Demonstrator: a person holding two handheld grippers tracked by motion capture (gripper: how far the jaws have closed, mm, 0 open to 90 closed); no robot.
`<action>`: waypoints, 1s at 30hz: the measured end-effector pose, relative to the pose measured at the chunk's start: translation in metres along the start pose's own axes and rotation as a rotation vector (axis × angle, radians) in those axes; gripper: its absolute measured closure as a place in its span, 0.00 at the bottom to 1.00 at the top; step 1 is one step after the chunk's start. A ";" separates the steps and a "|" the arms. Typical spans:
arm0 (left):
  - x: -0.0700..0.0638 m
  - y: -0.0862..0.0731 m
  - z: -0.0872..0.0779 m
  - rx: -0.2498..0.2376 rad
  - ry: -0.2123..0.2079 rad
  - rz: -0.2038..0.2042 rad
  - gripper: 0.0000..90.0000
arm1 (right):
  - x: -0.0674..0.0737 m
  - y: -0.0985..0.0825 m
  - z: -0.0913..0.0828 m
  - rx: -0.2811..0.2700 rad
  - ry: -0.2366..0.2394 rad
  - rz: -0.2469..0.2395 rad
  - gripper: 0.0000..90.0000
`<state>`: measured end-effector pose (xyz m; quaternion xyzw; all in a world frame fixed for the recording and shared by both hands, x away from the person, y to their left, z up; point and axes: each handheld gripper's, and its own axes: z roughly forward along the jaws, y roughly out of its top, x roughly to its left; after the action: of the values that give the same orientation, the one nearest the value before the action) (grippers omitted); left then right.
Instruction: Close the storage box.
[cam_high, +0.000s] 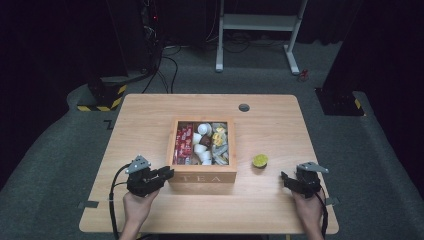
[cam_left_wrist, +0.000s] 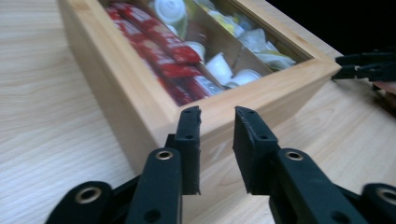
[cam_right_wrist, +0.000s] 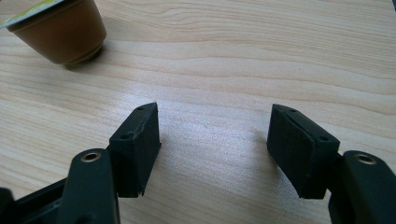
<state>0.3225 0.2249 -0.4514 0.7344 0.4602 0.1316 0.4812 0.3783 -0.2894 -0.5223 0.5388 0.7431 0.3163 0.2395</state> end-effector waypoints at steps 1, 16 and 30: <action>0.002 0.001 -0.002 -0.004 0.010 -0.003 0.78 | 0.000 0.000 0.000 0.000 0.000 0.000 0.38; 0.025 0.001 -0.018 -0.033 0.111 -0.038 0.67 | 0.000 0.000 0.000 0.000 0.000 0.000 0.38; 0.045 -0.011 -0.020 -0.014 0.214 -0.056 0.63 | 0.000 0.000 0.000 0.000 0.000 0.000 0.38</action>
<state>0.3280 0.2742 -0.4617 0.6997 0.5282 0.1990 0.4379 0.3783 -0.2894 -0.5223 0.5388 0.7432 0.3162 0.2397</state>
